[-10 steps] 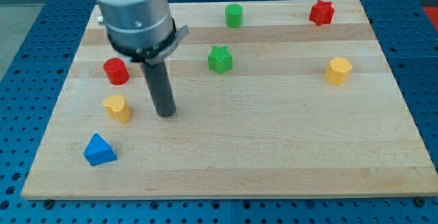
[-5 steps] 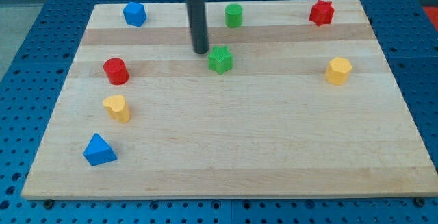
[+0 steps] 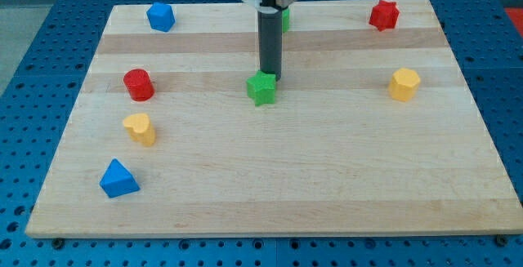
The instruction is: Move the green star to the bottom center of the board
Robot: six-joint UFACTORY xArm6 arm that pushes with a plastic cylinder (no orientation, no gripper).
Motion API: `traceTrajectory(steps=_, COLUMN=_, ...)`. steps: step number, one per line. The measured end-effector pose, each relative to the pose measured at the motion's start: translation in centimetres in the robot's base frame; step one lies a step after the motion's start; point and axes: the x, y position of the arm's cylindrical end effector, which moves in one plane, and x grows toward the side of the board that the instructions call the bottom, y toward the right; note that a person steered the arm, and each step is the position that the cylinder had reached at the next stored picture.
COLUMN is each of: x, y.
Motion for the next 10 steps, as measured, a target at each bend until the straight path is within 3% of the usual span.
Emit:
traceTrajectory(steps=3, x=1.9, y=-4.2)
traceTrajectory(steps=8, x=13.6, y=-4.4)
traceTrajectory(steps=10, x=15.4, y=-3.5)
